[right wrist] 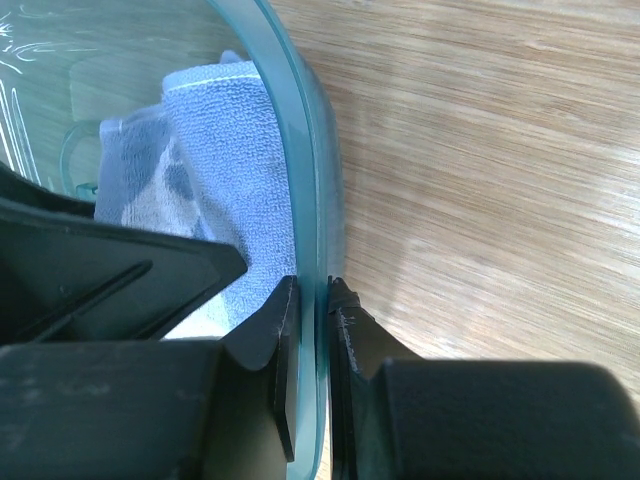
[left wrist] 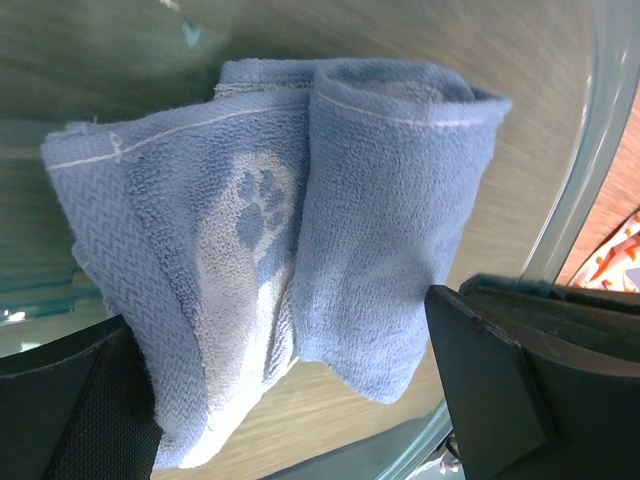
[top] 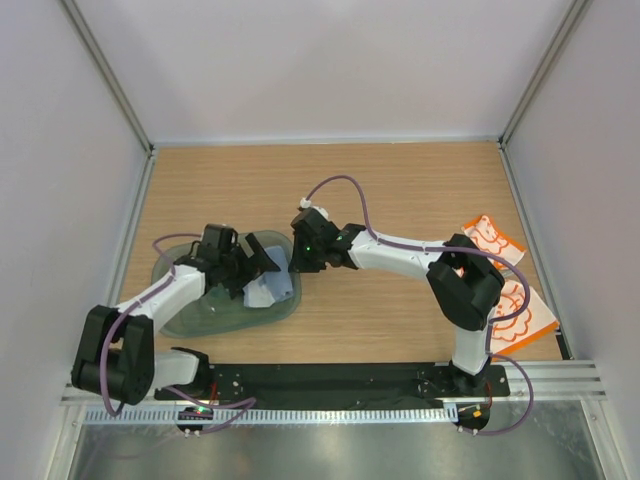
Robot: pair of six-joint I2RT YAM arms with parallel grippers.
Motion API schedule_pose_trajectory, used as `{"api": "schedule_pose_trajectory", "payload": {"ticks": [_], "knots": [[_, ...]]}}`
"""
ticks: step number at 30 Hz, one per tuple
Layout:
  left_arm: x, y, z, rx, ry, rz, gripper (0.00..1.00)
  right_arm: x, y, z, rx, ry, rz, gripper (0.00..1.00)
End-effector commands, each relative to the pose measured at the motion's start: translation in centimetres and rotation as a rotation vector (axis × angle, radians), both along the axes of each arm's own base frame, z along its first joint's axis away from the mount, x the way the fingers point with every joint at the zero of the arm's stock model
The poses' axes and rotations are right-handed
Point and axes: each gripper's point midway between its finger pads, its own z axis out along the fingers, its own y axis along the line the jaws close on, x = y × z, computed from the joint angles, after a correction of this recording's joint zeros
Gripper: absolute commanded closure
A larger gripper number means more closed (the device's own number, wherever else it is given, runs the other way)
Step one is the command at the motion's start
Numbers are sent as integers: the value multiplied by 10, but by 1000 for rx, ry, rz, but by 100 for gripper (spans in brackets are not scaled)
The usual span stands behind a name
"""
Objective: Roll the towels
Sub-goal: Place the rolled towel into the container
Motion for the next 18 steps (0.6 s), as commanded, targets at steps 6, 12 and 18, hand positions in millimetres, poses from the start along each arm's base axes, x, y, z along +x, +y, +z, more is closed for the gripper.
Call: {"api": "schedule_pose_trajectory", "payload": {"ticks": [6, 12, 18], "knots": [[-3, 16, -43, 133, 76, -10, 0, 15, -31, 24, -110, -102, -31, 80], [1, 11, -53, 112, 77, -18, 23, 19, -42, 50, -157, -162, -30, 65], [13, -2, -50, 61, 43, -47, 1, 20, -34, 48, -151, -147, -14, 66]]}}
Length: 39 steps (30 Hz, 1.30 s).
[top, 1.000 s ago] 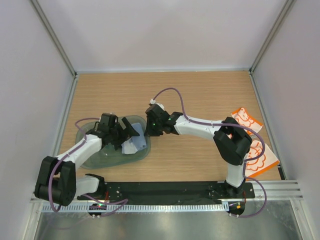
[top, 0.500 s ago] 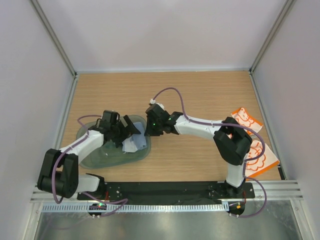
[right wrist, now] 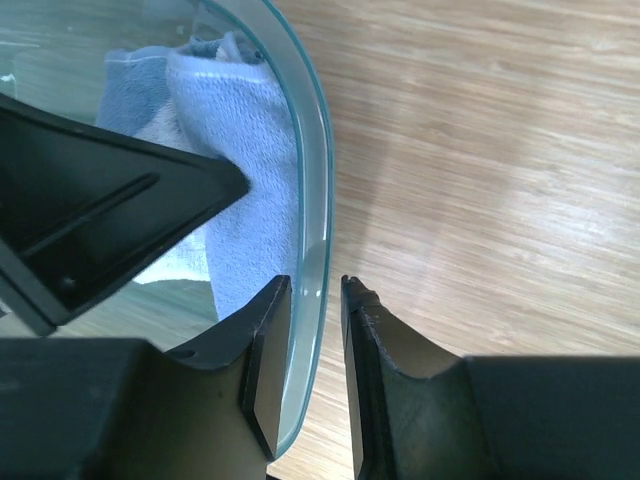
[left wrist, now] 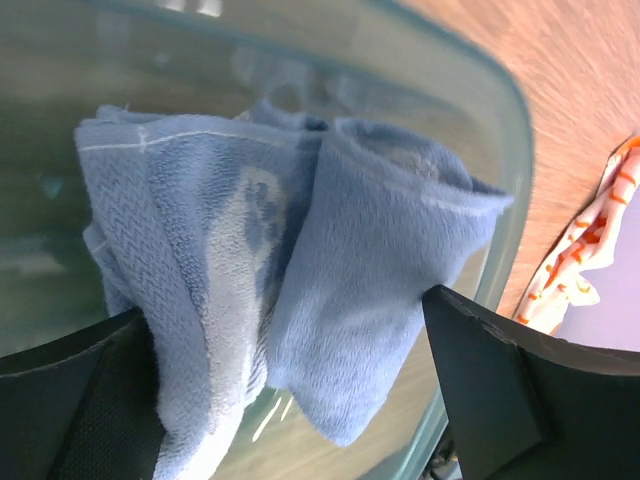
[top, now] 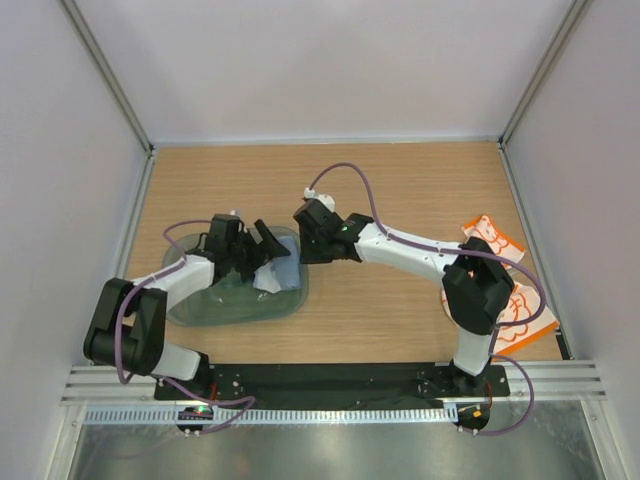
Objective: Roll the towels
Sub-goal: Place the rolled towel into the container
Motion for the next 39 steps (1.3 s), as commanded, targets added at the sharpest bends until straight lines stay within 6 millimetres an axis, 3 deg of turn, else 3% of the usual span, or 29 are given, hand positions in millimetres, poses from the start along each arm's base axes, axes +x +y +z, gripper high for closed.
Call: {"api": "schedule_pose_trajectory", "payload": {"ticks": [1, 4, 5, 7, 8, 10, 11, 16, 17, 19, 21, 26, 34, 35, 39], "knots": [[-31, 18, -50, 122, 135, -13, 0, 9, 0, 21, 0, -48, 1, 67], [-27, 12, -46, 108, 105, -35, 2, 11, 3, 14, -7, -36, -1, 71], [-27, 11, -47, 107, 102, -36, 21, 12, 4, 15, -3, -38, -2, 72], [-25, 11, -50, 108, 105, -36, 35, 14, 6, 20, 12, -50, -2, 72], [-25, 11, -52, 109, 108, -36, 61, 15, 9, 24, 22, -58, 3, 73], [-25, 11, -57, 110, 121, -37, 83, 15, 12, 33, 41, -72, 15, 73], [-25, 10, -58, 108, 119, -37, 100, 15, 15, 38, 56, -82, 23, 73], [-26, -7, -50, 2, 65, -94, 100, 12, 26, 57, 142, -109, 60, 69], [-16, -17, -36, -61, -10, -107, 99, 9, 30, 59, 165, -99, 73, 67], [-25, -31, -26, -163, -31, -160, 100, 9, 34, 61, 186, -92, 84, 65], [-22, -43, -6, -269, -98, -203, 100, 7, 39, 61, 200, -76, 93, 61], [-20, -46, 26, -463, -236, -225, 99, 14, 38, 62, 247, -66, 66, 48], [-15, -46, 51, -702, -256, -216, 99, 15, 34, 67, 304, -39, 84, 40], [-10, -45, 71, -742, -359, -239, 99, 14, 33, 68, 311, -38, 87, 39], [-4, -48, 74, -791, -344, -266, 100, 10, 29, 72, 346, -33, 115, 37]]}}
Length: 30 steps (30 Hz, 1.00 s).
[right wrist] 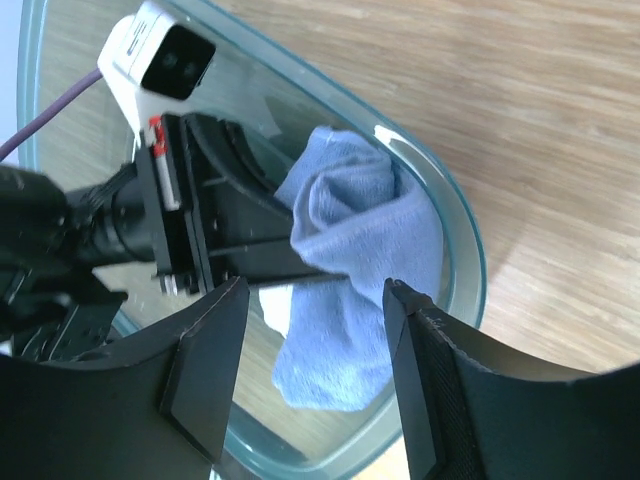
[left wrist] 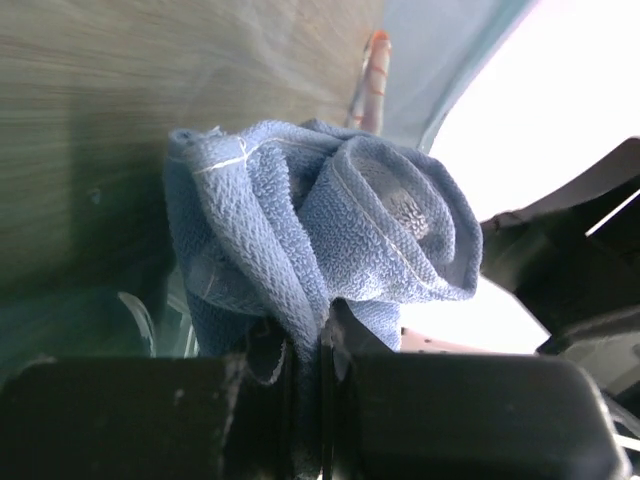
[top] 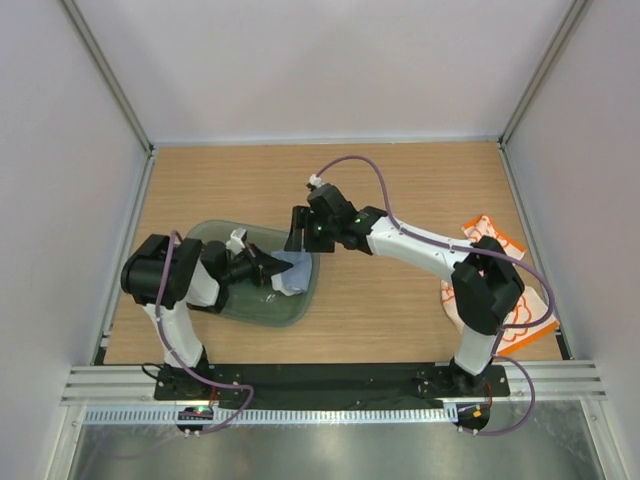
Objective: Roll the towels
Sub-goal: Place the rolled towel into the container
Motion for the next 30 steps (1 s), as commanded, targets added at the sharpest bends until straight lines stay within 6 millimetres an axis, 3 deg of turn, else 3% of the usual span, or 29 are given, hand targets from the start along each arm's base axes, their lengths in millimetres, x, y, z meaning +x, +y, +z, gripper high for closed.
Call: {"api": "schedule_pose_trajectory", "payload": {"ticks": [1, 7, 8, 11, 14, 16, 23, 30], "knots": [[11, -5, 67, -136, -288, -53, 100, -4, 3, 39, 112, -55, 48, 35], [8, -3, 85, -154, -315, -21, 100, -10, -20, 46, 164, -82, 75, 32], [7, -2, 86, -155, -311, -12, 100, -13, -26, 37, 162, -68, 74, 32], [6, 2, 103, -178, -331, 38, 100, -18, -31, 44, 219, -82, 97, 31], [4, 4, 133, -221, -383, 58, 100, -21, -33, 50, 263, -95, 110, 31], [-1, 5, 151, -254, -400, 57, 100, -24, -28, 59, 324, -99, 125, 31], [-11, 5, 183, -321, -423, 32, 99, -30, -13, 72, 452, -98, 175, 33], [-20, -6, 199, -361, -420, -29, 99, -42, 10, 97, 575, -140, 266, 37]]}}
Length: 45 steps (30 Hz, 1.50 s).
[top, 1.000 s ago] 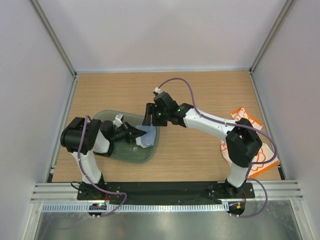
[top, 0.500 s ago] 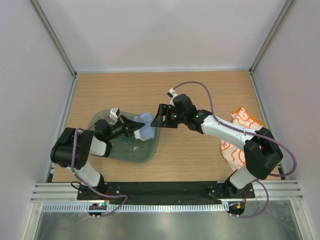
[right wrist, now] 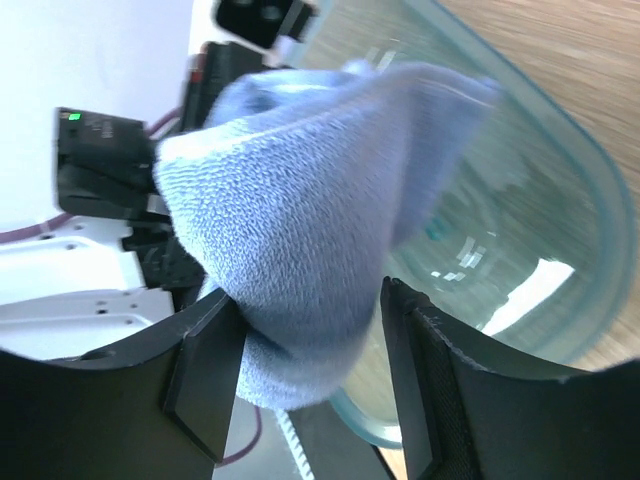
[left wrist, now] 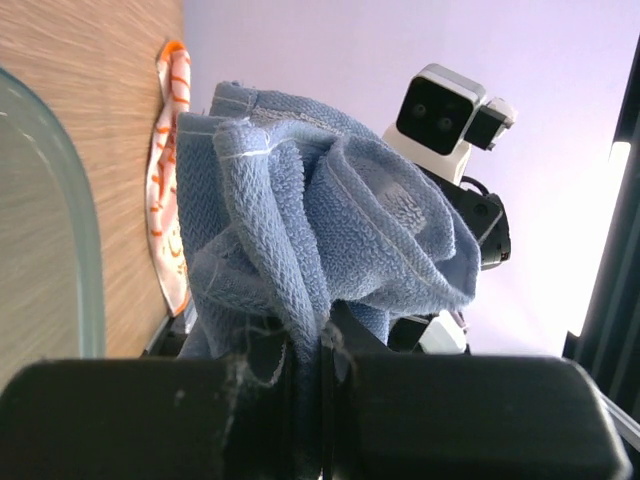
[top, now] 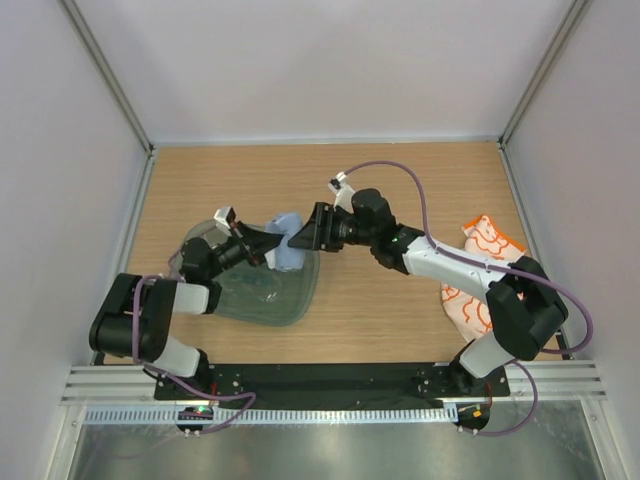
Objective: Roll the towels
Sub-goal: Place the rolled towel into the container
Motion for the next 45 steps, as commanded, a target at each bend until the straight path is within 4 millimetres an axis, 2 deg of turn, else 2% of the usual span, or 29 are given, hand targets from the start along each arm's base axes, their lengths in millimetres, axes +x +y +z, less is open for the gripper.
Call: {"api": "schedule_pose_trajectory", "payload": {"ticks": [1, 6, 8, 9, 11, 12, 13, 14, 15, 16, 17, 18, 20, 21, 22, 23, 24, 25, 26, 27, 28, 29, 30, 31, 35, 37, 40, 43, 45], "knots": [[-20, -9, 66, -83, -291, -63, 99, -16, 24, 40, 148, -81, 98, 39], [-28, -19, 83, -115, -315, -108, 99, -26, 43, 45, 173, -92, 143, 46], [-29, -20, 86, -121, -320, -111, 99, -30, 49, 43, 168, -93, 155, 56], [-29, -20, 87, -121, -322, -111, 99, -31, 49, 43, 169, -93, 153, 68], [-29, -20, 87, -121, -319, -116, 97, -32, 47, 43, 158, -95, 143, 74], [-29, -20, 87, -120, -320, -116, 90, -31, 45, 44, 152, -100, 132, 81], [-28, -21, 84, -119, -310, -114, 70, -32, 42, 39, 124, -88, 126, 83], [-27, -21, 80, -112, -297, -118, 59, -28, 37, 43, 106, -117, 100, 84], [-26, -22, 76, -106, -279, -126, 42, -28, 34, 42, 86, -116, 89, 87], [-23, -23, 69, -96, -259, -130, 20, -30, 30, 36, 48, -93, 80, 88], [-22, -21, 64, -85, -245, -132, 9, -23, 25, 40, 29, -108, 43, 89], [-19, -20, 58, -77, -219, -127, 0, -25, 18, 30, -26, -72, 28, 92], [-15, -16, 47, -33, -202, -115, 0, -16, 9, 30, -84, -57, -42, 93], [-7, -12, 27, 12, -96, -108, 0, -18, 0, 17, -153, -9, -68, 95], [-4, -11, 19, 57, -77, -103, 0, -15, -2, 20, -168, -2, -88, 96], [-4, -8, 20, 138, -165, -86, 0, -11, -6, 16, -194, 16, -129, 97], [-1, -3, -18, 242, 24, -65, 0, -14, -13, 7, -242, 46, -140, 99], [-1, 2, -29, 336, 54, -45, 0, -12, -12, 12, -249, 39, -152, 99], [12, 8, -15, 433, 19, -2, 0, -11, -14, 11, -265, 46, -166, 99], [-4, 23, -35, 598, 64, 0, 0, -10, -15, 3, -293, 67, -177, 99], [6, 38, -35, 693, 72, 87, 0, -8, -13, 4, -292, 77, -184, 99], [12, 46, -24, 742, 49, 127, 0, -9, -10, 1, -300, 90, -180, 99], [5, 56, -26, 808, 76, 137, 0, -10, -6, -6, -315, 110, -175, 99], [9, 70, -30, 885, 98, 196, 0, -9, 2, -14, -326, 142, -172, 99], [7, 99, -24, 1032, 128, 281, 0, -18, 29, -28, -346, 181, -128, 99], [3, 104, -18, 1046, 110, 299, 0, -23, 44, -28, -317, 195, -90, 99], [-1, 111, -11, 1070, 99, 316, 0, -23, 55, -28, -293, 211, -76, 99], [-3, 121, -3, 1110, 97, 329, 0, -24, 54, -46, -337, 268, -88, 99], [-8, 129, -4, 1151, 109, 325, 0, -28, 50, -66, -390, 335, -107, 99]]}}
